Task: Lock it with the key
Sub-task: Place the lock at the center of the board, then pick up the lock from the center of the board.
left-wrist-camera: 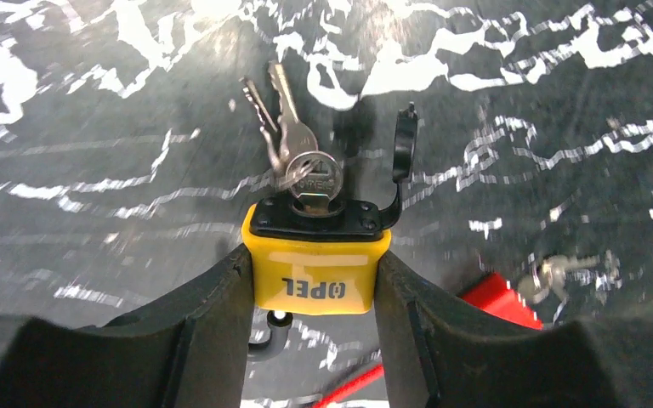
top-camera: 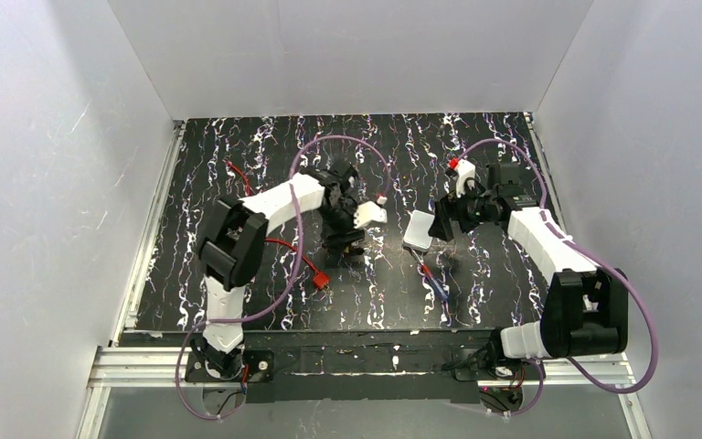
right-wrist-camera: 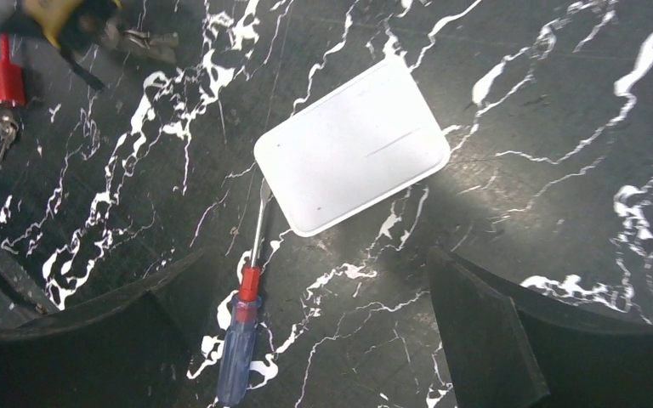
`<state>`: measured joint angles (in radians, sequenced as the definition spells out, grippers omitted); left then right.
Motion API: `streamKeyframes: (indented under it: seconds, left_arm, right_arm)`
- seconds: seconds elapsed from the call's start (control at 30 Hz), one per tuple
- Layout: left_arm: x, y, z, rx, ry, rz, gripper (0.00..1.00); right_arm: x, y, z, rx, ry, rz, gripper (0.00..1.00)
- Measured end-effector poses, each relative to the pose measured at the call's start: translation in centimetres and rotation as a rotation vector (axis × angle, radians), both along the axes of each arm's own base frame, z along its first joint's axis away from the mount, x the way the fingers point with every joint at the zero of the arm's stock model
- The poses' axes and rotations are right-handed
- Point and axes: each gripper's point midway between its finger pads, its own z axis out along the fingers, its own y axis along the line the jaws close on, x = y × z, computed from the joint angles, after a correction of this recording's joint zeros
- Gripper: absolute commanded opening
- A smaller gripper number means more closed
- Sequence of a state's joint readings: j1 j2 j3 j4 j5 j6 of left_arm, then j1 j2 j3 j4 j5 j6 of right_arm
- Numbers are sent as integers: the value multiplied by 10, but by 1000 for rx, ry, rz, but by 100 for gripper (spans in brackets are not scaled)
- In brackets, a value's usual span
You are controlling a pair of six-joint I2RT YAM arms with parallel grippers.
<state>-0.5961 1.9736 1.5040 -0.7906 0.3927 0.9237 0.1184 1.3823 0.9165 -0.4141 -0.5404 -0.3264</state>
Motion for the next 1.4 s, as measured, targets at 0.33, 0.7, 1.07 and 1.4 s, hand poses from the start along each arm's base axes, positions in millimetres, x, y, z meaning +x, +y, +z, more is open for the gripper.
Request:
streamKeyframes:
  seconds: [0.33, 0.7, 1.07, 1.4]
  left_arm:
    - [-4, -30, -24, 51, -8, 67, 76]
    - [-12, -21, 31, -82, 39, 165, 98]
    - [32, 81, 139, -470, -6, 630, 98]
    - [13, 111, 159, -619, -108, 864, 98]
  right_arm:
    - [10, -9, 26, 31, -130, -87, 100]
    - [2, 7, 40, 35, -167, 48, 100]
    - [-10, 102, 49, -142, -270, 402, 100]
    - [-34, 184, -7, -276, -235, 742, 100]
